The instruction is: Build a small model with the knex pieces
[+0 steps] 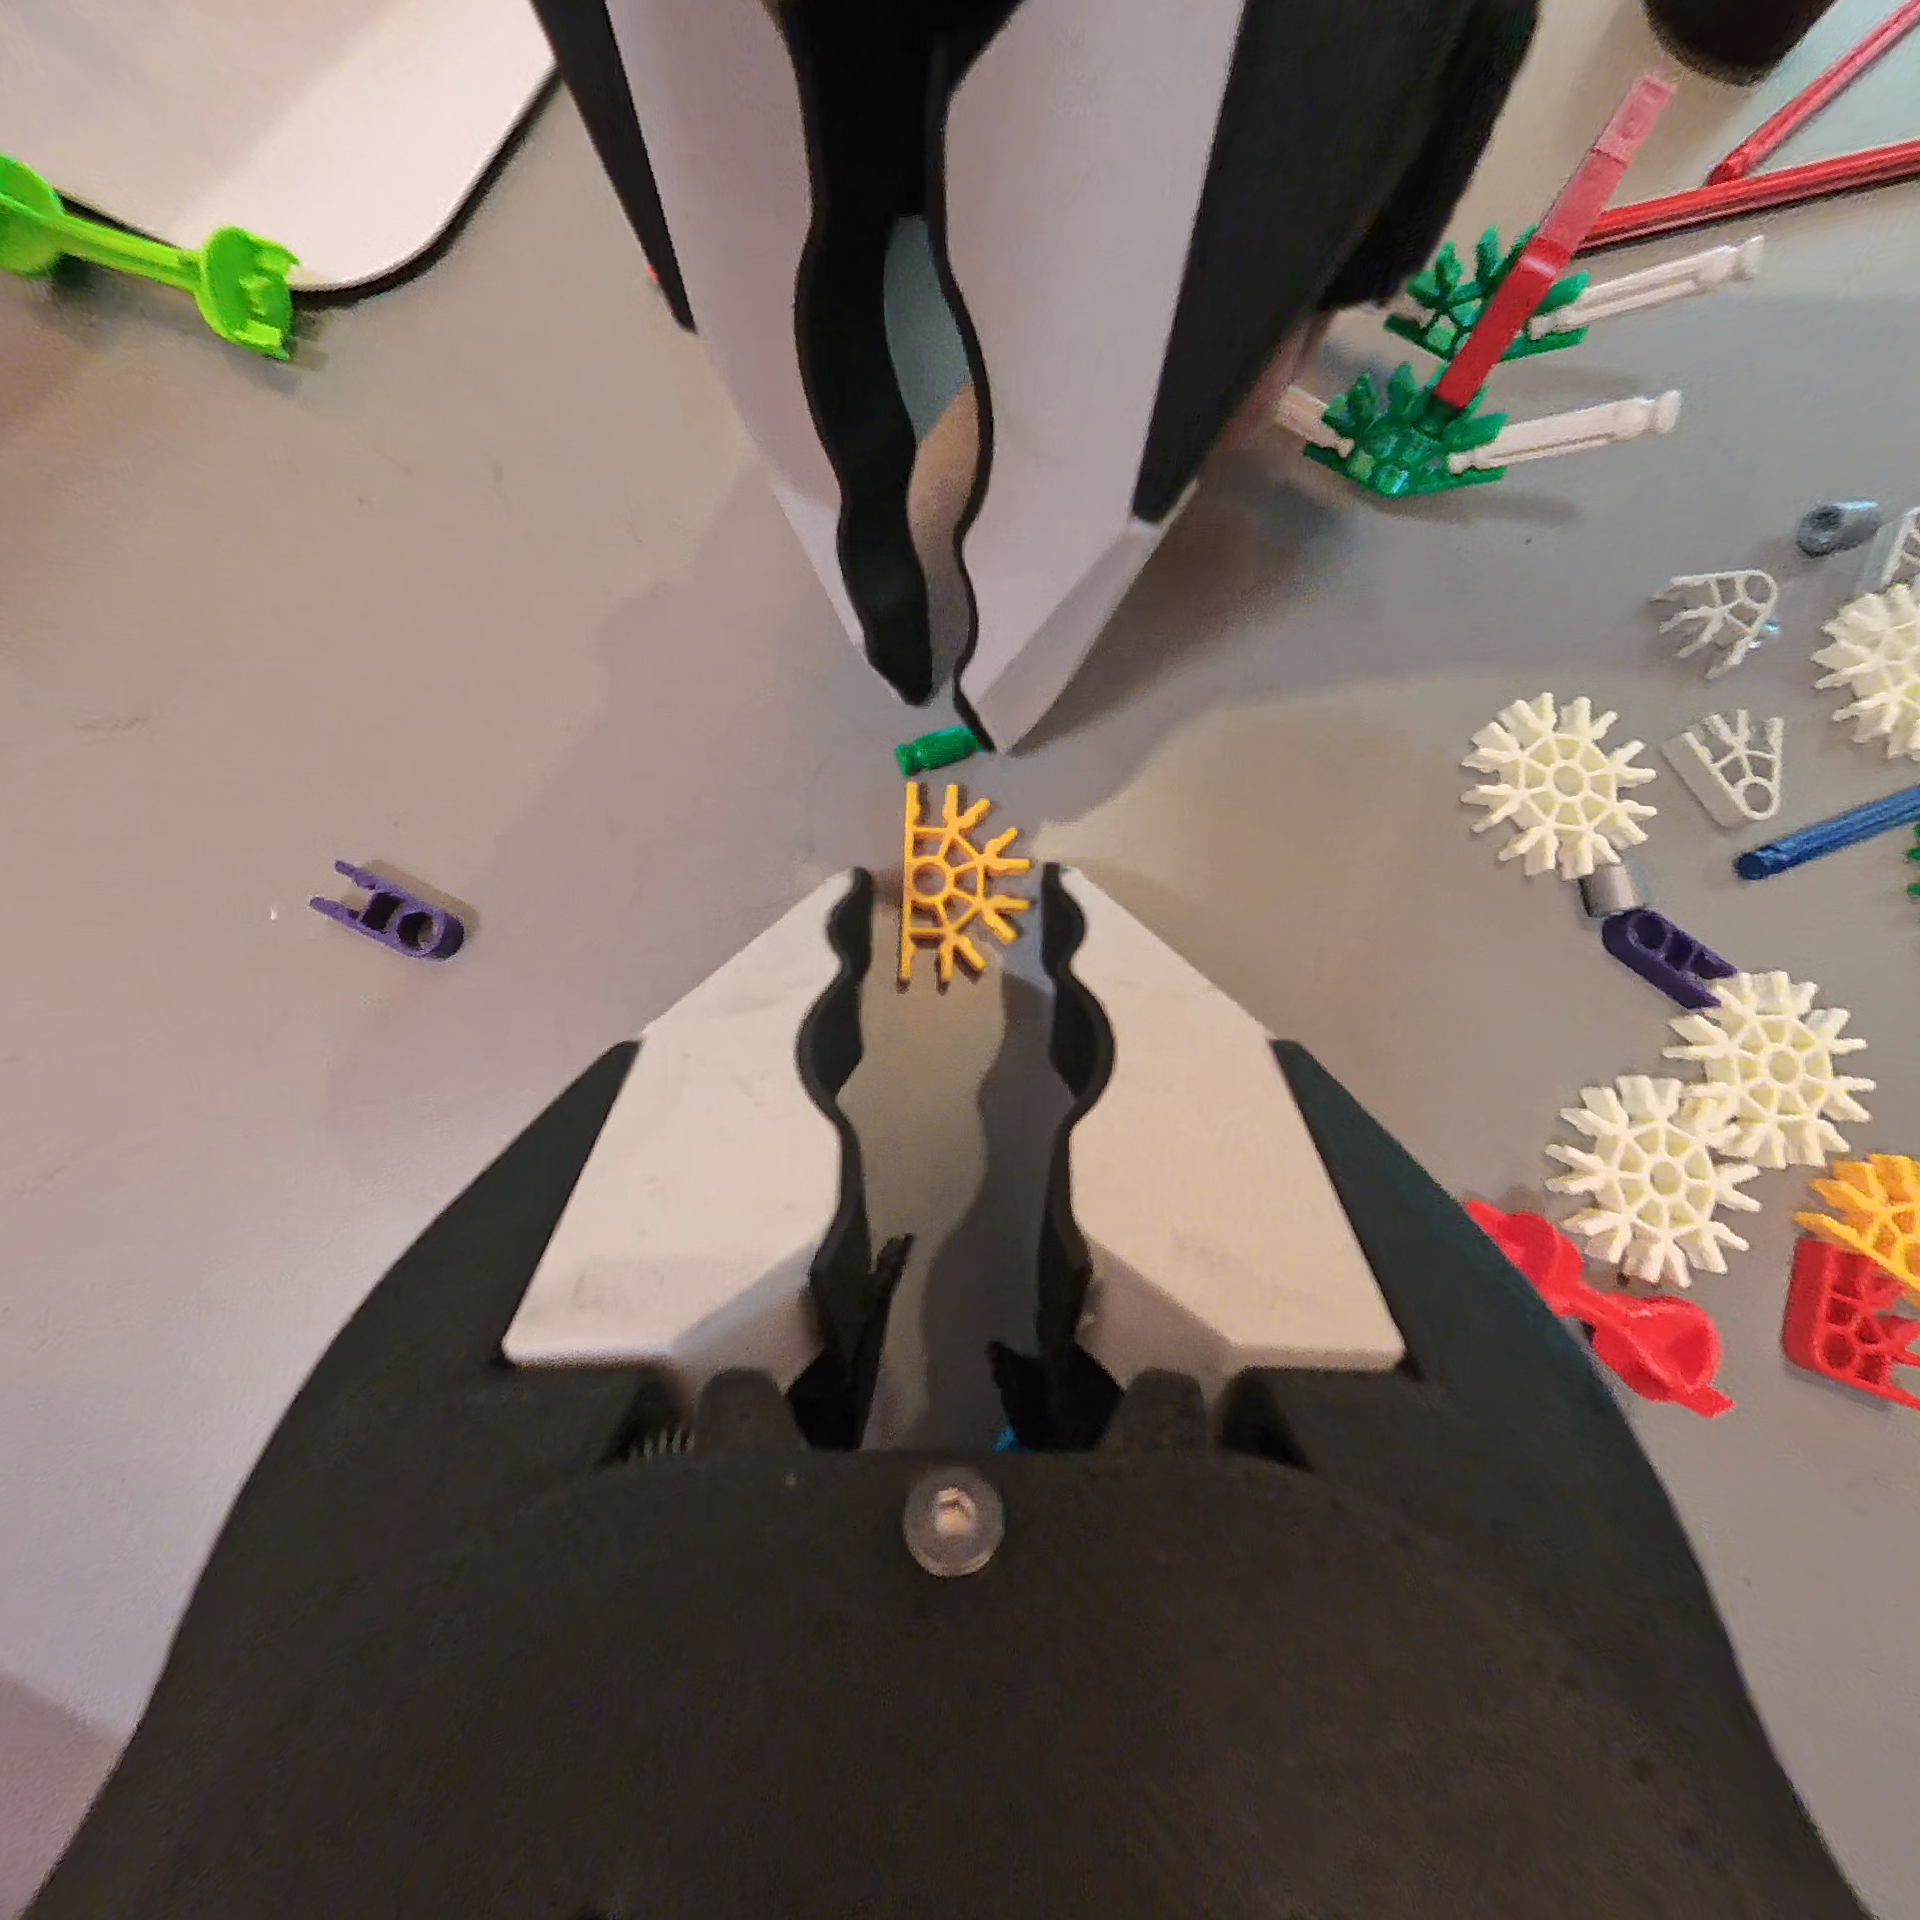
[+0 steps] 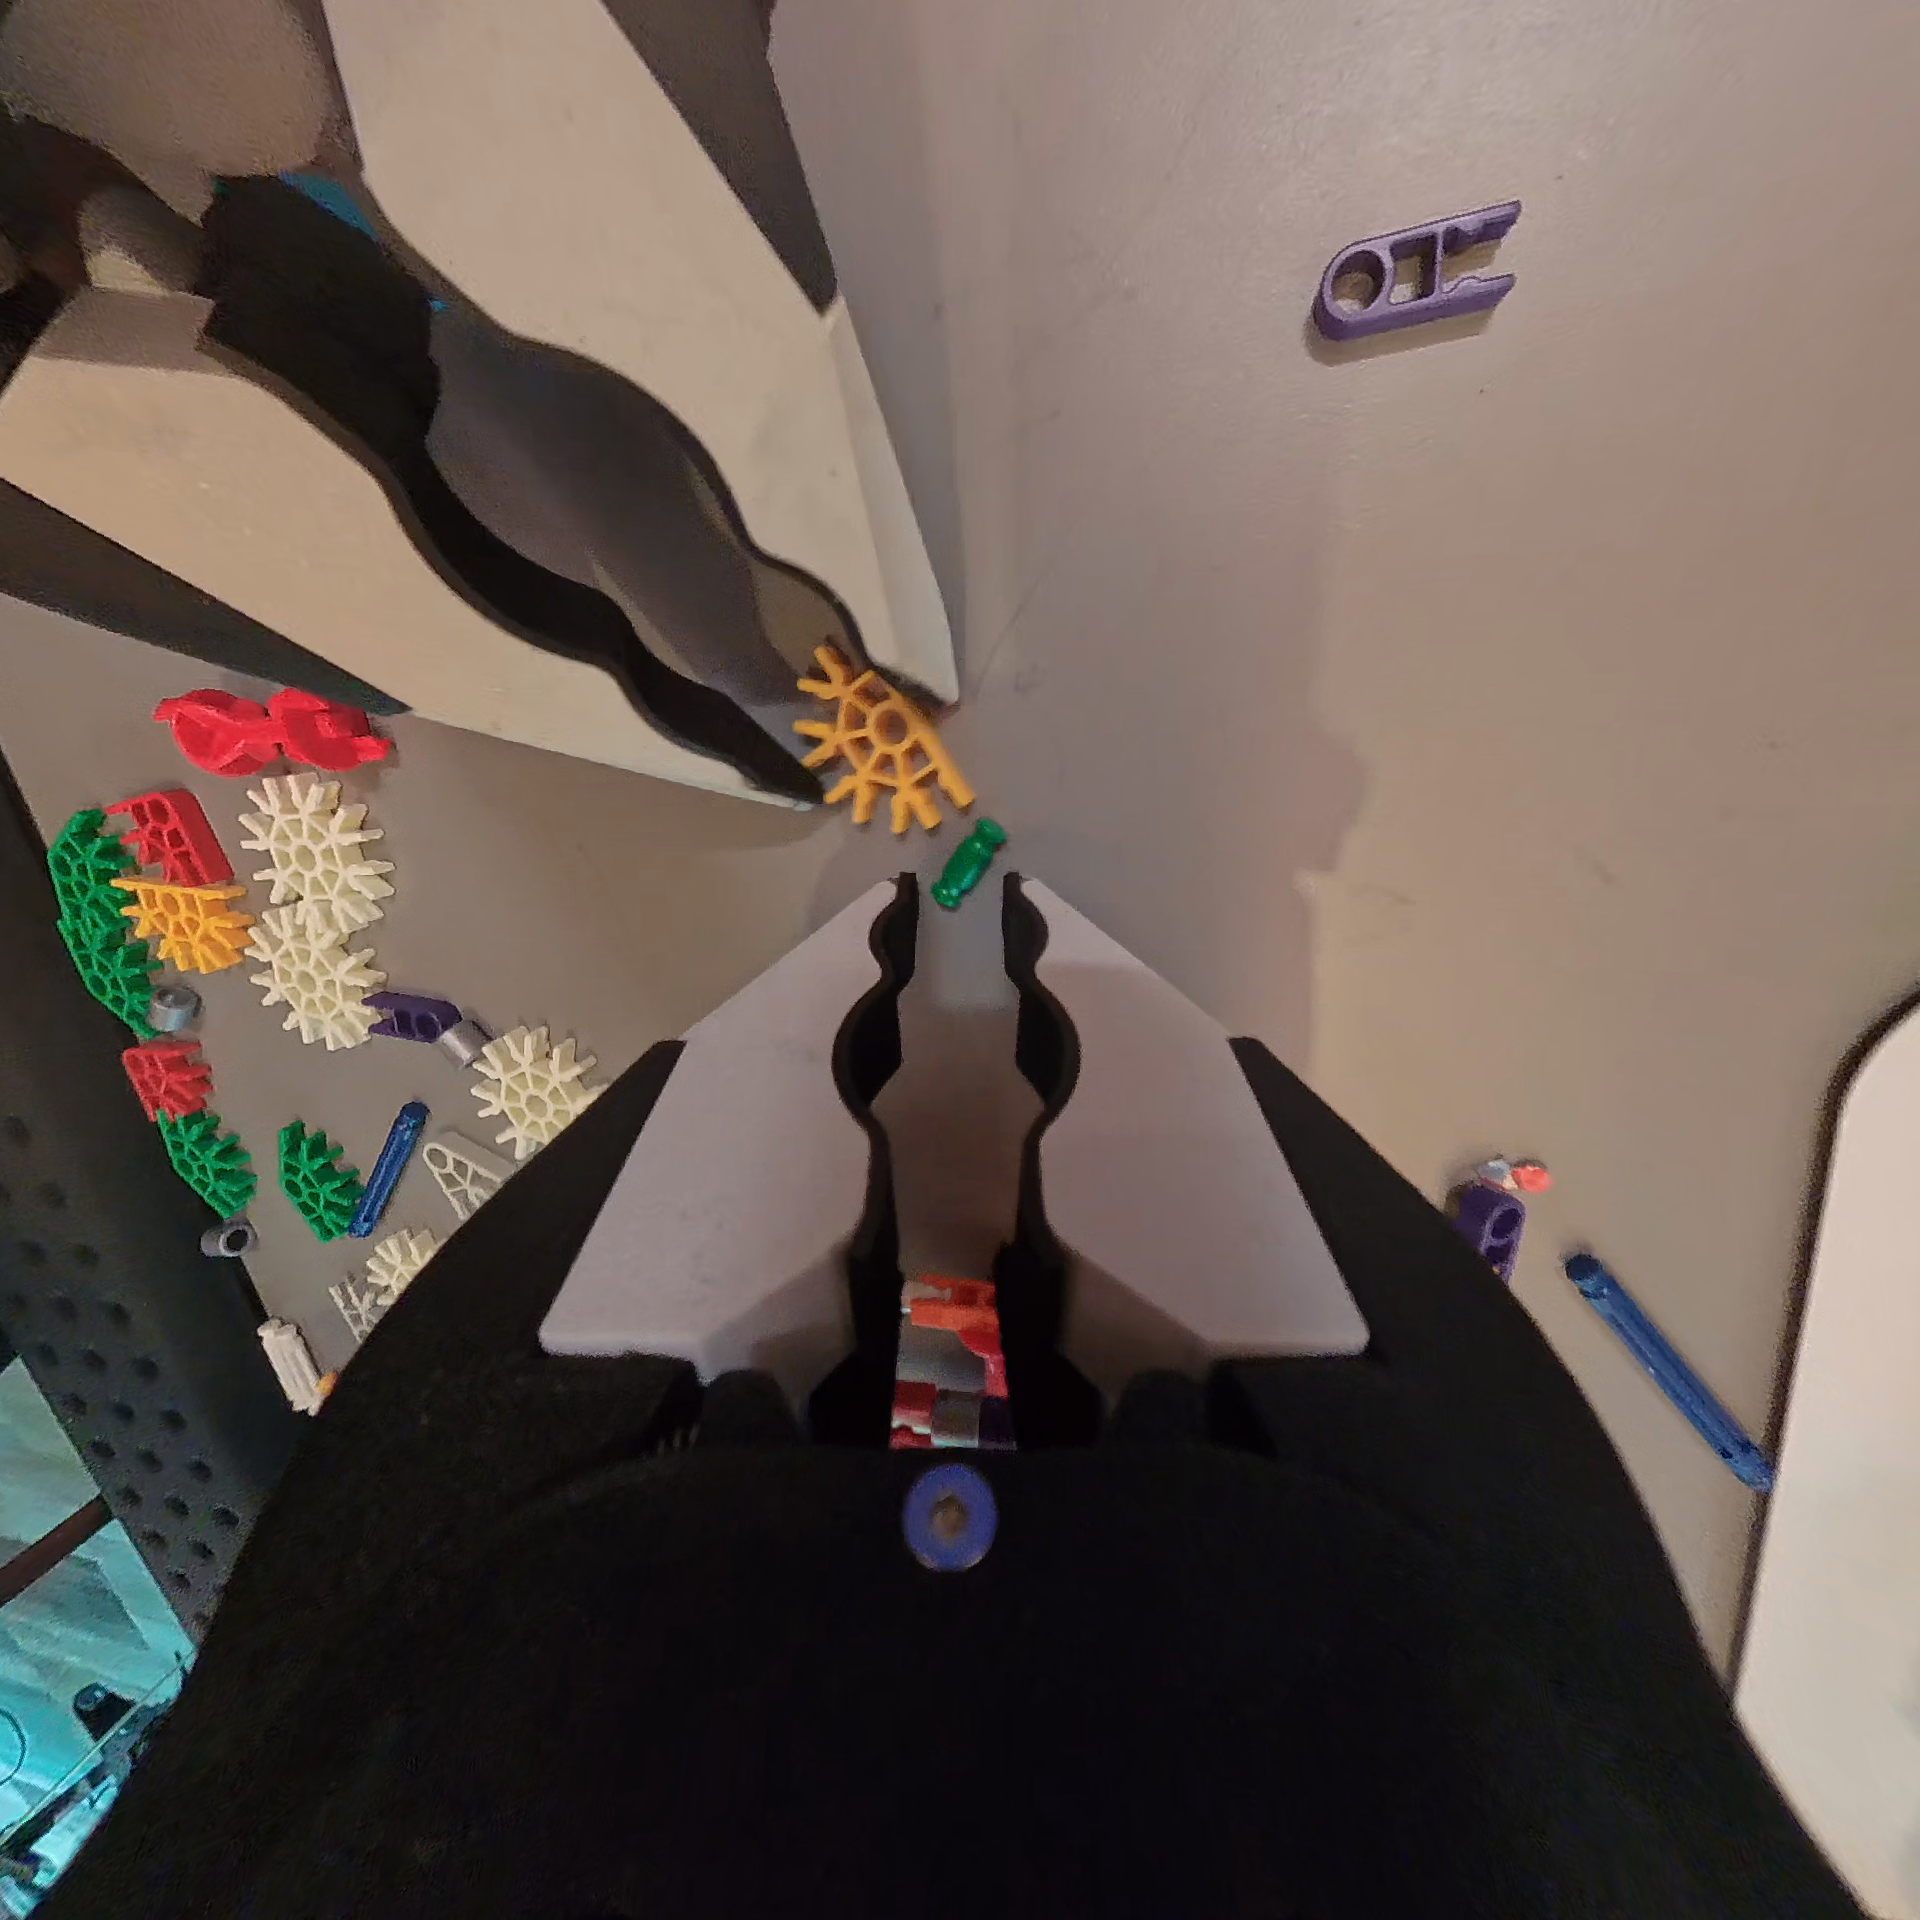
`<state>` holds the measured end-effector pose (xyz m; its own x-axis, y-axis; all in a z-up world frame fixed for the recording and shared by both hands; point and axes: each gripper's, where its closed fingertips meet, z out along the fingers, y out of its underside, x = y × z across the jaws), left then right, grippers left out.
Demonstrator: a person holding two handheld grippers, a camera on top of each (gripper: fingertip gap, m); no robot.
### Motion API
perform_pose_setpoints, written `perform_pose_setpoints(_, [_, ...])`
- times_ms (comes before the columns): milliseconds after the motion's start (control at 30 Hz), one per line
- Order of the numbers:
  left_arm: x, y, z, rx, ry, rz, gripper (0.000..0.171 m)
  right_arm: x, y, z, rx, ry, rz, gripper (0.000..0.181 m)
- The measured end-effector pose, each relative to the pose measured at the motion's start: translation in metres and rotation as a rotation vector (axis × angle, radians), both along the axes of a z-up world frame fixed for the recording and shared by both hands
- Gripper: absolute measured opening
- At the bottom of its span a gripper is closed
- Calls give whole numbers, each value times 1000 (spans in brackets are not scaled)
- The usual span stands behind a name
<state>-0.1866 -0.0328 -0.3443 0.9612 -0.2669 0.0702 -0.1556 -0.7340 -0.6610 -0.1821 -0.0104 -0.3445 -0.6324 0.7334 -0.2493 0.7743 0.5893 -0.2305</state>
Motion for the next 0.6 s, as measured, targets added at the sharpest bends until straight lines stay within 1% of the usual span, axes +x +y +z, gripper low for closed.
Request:
perform_pose_setpoints(33, [0, 1, 0, 1, 9, -1, 22, -1, -2, -1, -11, 6, -3, 13])
perform_pose_setpoints(67, [1, 1, -1, 3, 11, -12, 19, -1, -4, -1, -25, 13, -5, 12])
perform_pose_setpoints(133, [1, 0, 0, 0, 11, -25, 19, 0, -6, -2, -35, 16, 13, 5])
perform_pose_setpoints(200, [0, -2, 0, -2, 24, -54, 18, 1, -7, -2, -38, 26, 46, 3])
perform_pose_setpoints(267, [0, -6, 0, -5, 41, -97, 18, 3, -9, -2, -40, 27, 100, 3])
perform_pose_setpoints(367, [3, -11, 4, -1, 52, -164, 18, 11, -16, -2, -57, 33, 229, 3])
perform_pose_setpoints(467, [8, -14, 8, 16, 40, -224, 18, 14, -20, -1, -55, 40, 310, 4])
perform_pose_setpoints(533, [15, -15, 10, 17, 27, -275, 18, 14, -21, -1, -48, 49, 335, 3])
perform_pose_setpoints(600, [14, -15, 5, -6, 68, -295, 17, 15, -21, -1, -51, 45, 347, 3])
